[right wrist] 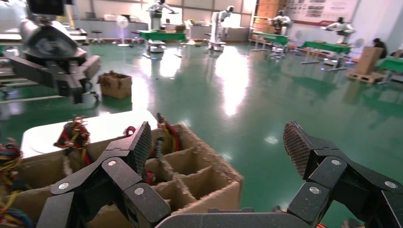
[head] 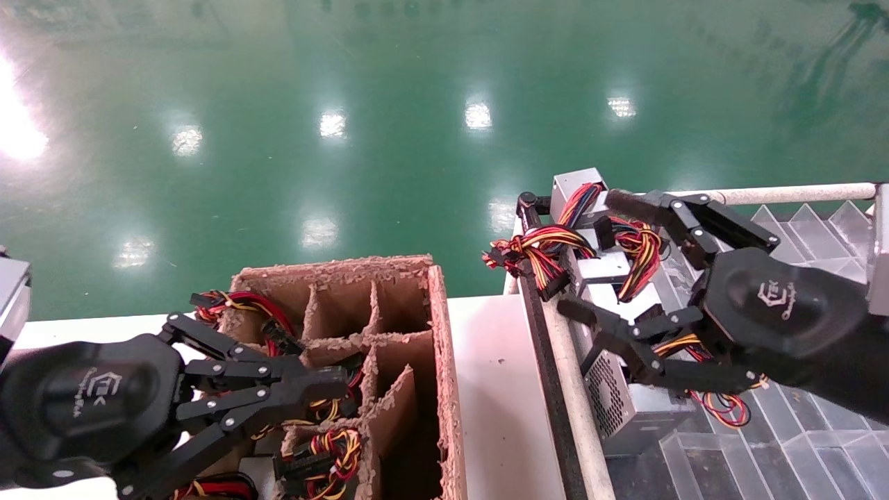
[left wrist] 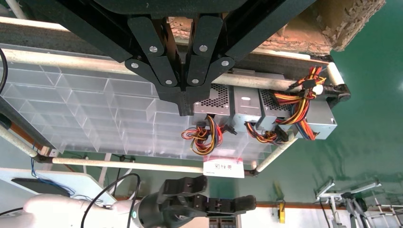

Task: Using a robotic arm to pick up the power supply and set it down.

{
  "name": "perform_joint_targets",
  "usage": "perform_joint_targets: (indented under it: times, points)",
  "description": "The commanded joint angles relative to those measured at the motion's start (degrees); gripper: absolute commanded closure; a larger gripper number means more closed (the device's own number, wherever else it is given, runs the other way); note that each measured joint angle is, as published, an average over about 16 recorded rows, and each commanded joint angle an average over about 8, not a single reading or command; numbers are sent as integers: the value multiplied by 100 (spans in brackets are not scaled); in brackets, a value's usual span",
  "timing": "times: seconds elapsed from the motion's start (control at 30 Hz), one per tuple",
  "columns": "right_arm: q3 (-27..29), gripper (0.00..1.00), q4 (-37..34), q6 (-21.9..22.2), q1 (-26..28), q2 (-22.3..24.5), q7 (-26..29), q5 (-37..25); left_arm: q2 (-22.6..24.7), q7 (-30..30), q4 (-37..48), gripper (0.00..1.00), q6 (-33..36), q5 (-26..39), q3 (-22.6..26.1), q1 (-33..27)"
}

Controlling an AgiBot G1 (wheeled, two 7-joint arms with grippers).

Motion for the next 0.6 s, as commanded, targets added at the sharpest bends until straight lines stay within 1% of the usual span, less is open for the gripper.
perform_joint_targets:
  times: [0.03,0.6]
  points:
    - [2,0,-13,-105,60,-32,93,-70,0,0,0,0,0,0,0,0]
    - [24,0,-129,-1036,592,-316,909,-686,0,0,0,0,0,-1,1,0]
